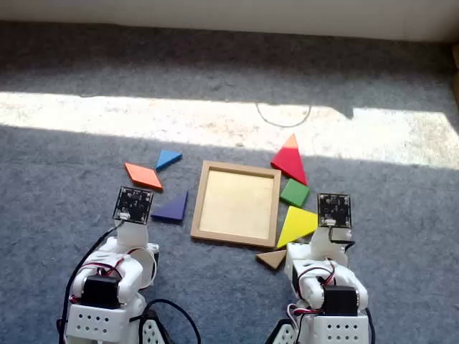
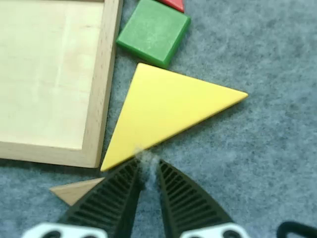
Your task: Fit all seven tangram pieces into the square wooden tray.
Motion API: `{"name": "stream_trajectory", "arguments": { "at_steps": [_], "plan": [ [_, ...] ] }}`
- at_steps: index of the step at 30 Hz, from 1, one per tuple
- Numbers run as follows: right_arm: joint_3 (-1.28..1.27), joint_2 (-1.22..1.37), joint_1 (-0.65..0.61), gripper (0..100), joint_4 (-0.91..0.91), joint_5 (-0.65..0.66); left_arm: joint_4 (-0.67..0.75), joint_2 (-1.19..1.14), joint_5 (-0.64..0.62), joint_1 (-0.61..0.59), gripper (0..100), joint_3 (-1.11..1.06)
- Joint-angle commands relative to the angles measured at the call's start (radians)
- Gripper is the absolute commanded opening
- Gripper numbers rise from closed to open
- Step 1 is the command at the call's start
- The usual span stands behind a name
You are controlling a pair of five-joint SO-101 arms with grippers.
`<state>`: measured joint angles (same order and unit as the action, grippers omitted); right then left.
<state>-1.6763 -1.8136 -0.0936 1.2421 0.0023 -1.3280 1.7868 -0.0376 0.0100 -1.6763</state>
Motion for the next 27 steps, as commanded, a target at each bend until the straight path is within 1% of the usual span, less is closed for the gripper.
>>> {"name": "stream_trajectory", "arguments": {
  "at_steps": [1, 24, 27],
  "plan": [
    [-0.101, -0.012, 0.008, 0.9, 0.005, -0.003, -0.006, 0.025, 0.008, -0.008, 1, -0.021],
    [-0.099, -0.012, 0.016, 0.9, 0.007, -0.002, -0.006, 0.025, 0.008, -0.008, 1, -0.021],
    [-0.019, -0.012, 0.042, 0.9, 0.001, -0.002, -0.006, 0.025, 0.008, -0.008, 1, -0.021]
  ]
}}
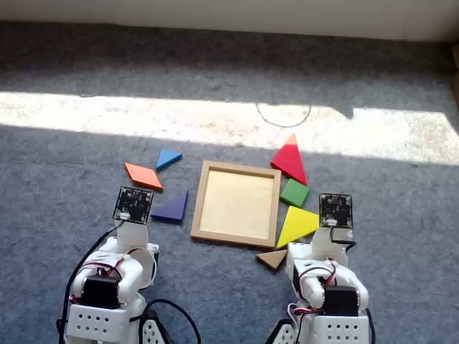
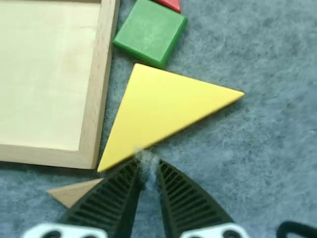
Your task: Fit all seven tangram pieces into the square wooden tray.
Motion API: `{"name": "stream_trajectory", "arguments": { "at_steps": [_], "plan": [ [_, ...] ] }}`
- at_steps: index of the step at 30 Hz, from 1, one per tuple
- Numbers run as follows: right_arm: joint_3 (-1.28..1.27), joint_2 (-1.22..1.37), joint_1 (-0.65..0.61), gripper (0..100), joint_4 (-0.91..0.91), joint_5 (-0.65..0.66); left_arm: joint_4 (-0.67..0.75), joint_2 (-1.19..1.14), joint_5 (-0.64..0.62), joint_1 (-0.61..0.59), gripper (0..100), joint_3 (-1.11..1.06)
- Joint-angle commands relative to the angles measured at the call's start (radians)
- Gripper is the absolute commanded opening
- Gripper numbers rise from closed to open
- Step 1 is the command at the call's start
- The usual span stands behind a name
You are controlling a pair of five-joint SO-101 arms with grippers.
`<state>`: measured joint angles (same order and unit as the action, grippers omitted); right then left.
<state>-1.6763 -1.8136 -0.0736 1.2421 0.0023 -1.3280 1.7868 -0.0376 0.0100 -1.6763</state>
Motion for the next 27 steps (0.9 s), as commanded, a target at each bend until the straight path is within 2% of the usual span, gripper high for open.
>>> {"name": "stream_trajectory", "arguments": {
  "at_steps": [1, 8, 12, 24, 27],
  "plan": [
    [0.028, -0.01, 0.022, 0.9, 0.001, -0.002, -0.006, 0.025, 0.008, -0.008, 1, -0.021],
    [0.326, 0.004, 0.018, 0.8, 0.09, -0.009, -0.006, 0.025, 0.008, -0.008, 1, -0.021],
    [0.43, 0.105, 0.018, 0.8, 0.091, -0.012, -0.006, 0.025, 0.008, -0.008, 1, -0.021],
    [0.776, 0.843, 0.015, 1.4, 0.084, -0.454, -0.006, 0.025, 0.008, -0.008, 1, -0.021],
    [0.812, 0.97, -0.042, 6.5, 0.076, -0.489, -0.006, 0.025, 0.008, -0.008, 1, -0.021]
  ]
}}
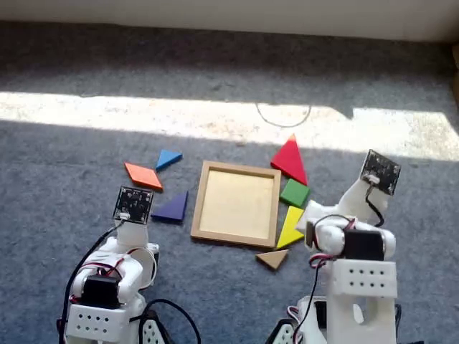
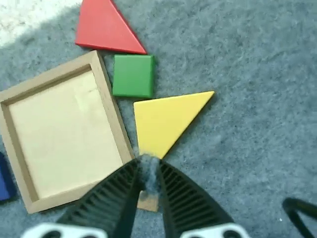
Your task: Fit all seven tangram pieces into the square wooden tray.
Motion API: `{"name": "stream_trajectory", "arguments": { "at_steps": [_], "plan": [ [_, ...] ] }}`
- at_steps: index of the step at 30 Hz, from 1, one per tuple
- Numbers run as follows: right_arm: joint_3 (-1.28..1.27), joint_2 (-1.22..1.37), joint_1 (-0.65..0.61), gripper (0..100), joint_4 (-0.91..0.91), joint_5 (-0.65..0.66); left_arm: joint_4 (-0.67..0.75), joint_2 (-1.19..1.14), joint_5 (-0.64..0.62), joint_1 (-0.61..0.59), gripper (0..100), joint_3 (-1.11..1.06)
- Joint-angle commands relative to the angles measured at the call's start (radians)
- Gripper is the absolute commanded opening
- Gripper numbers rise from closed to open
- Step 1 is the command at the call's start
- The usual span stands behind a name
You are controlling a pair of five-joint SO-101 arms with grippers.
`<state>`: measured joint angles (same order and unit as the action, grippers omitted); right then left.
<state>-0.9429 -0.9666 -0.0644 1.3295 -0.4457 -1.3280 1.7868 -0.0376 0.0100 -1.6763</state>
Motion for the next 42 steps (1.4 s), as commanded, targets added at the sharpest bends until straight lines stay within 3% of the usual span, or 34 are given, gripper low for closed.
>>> {"name": "stream_trajectory", "arguments": {
  "at_steps": [1, 5, 8, 15, 21, 28, 42],
  "plan": [
    [0.082, 0.16, -0.081, 10.8, -0.012, -0.044, -0.006, 0.025, 0.008, -0.008, 1, -0.021],
    [0.085, 0.283, -0.165, 33.3, -0.018, -0.184, -0.006, 0.025, 0.008, -0.008, 1, -0.021],
    [0.085, 0.354, -0.236, 43.2, -0.064, -0.267, -0.006, 0.025, 0.008, -0.008, 1, -0.021],
    [0.085, 0.521, -0.271, 43.6, -0.305, -0.391, -0.006, 0.025, 0.008, -0.008, 1, -0.021],
    [0.087, 0.622, -0.246, 43.6, -0.389, -0.482, -0.006, 0.025, 0.008, -0.008, 1, -0.021],
    [0.087, 0.67, -0.15, 43.6, -0.473, -0.503, -0.006, 0.025, 0.008, -0.008, 1, -0.021],
    [0.116, 0.782, -0.14, 43.6, -0.621, -0.552, -0.006, 0.025, 0.008, -0.008, 1, -0.021]
  ]
}}
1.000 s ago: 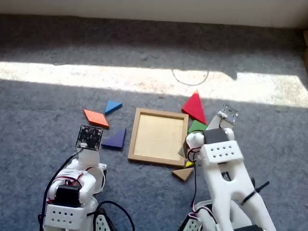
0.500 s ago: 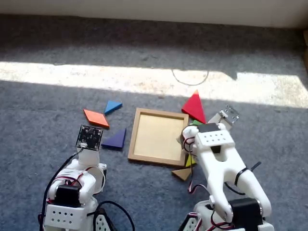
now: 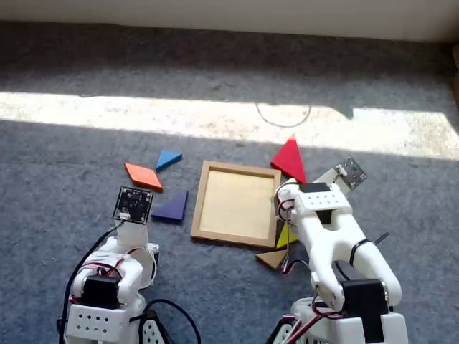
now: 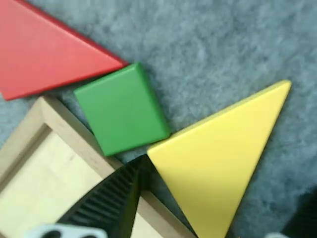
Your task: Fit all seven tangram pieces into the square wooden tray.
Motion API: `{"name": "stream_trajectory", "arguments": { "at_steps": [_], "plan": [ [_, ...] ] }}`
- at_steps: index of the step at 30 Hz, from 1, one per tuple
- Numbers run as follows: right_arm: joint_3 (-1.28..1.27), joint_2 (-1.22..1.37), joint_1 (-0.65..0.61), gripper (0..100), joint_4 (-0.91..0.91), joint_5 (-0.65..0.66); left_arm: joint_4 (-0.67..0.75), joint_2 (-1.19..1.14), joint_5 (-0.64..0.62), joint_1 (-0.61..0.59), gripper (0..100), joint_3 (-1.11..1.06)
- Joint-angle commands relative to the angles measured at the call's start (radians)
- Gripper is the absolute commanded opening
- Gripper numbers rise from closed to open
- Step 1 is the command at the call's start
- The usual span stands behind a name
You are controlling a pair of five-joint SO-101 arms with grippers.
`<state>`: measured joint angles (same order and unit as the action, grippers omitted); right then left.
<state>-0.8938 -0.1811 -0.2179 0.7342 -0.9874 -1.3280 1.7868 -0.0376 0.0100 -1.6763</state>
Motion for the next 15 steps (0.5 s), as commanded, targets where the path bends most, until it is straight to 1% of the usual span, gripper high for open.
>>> {"name": "stream_trajectory", "arguments": {
  "at_steps": [1, 4, 7, 15],
  "plan": [
    [0.071, 0.002, 0.021, 43.6, -0.025, -0.012, -0.006, 0.025, 0.008, -0.008, 1, -0.021],
    [0.085, 0.012, 0.045, 43.6, -0.025, -0.015, -0.006, 0.025, 0.008, -0.008, 1, -0.021],
    [0.085, 0.012, 0.068, 43.6, -0.025, -0.051, -0.006, 0.025, 0.008, -0.008, 1, -0.021],
    [0.077, 0.012, 0.067, 43.5, -0.025, -0.048, -0.006, 0.025, 0.008, -0.008, 1, -0.021]
  ]
}}
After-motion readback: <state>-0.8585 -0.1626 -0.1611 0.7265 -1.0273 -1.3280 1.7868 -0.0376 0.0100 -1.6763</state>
